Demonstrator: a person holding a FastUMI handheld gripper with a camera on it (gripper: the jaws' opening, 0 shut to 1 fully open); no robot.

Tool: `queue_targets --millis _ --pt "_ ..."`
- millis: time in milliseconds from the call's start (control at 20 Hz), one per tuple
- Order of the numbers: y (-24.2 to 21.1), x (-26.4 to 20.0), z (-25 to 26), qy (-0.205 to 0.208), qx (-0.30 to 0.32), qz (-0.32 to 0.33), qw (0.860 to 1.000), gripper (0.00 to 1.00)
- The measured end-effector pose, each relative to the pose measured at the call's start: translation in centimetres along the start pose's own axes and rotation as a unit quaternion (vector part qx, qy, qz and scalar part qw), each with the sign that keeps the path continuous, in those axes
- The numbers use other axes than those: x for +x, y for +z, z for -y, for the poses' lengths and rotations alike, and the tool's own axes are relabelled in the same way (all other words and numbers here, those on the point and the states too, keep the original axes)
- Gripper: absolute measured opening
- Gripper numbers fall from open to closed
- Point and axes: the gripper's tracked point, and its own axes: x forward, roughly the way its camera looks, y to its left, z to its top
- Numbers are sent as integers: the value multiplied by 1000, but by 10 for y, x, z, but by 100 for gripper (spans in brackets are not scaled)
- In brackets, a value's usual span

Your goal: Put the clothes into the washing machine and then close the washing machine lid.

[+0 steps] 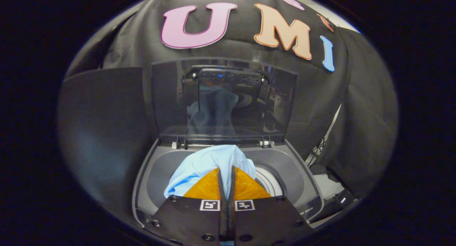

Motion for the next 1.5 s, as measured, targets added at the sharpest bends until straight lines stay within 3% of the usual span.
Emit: queue_targets --millis 200,600,750,800,1050,1150,1300,1450,1500 --pt "-21 21 6 -4 10 -27 1000 1" --pt "-77 56 11 4 29 -167 986 4" --pt "-76 57 10 11 28 -179 983 5" --pt "-73 58 11 11 27 -182 983 13" --pt "-50 58 5 21 11 -167 986 13" --pt "-23 54 6 8 38 -128 991 34" --pt "10 47 9 15 90 -100 991 33" --pt "27 38 6 27 92 -88 991 80" --pt "35 35 3 34 88 -78 992 82"
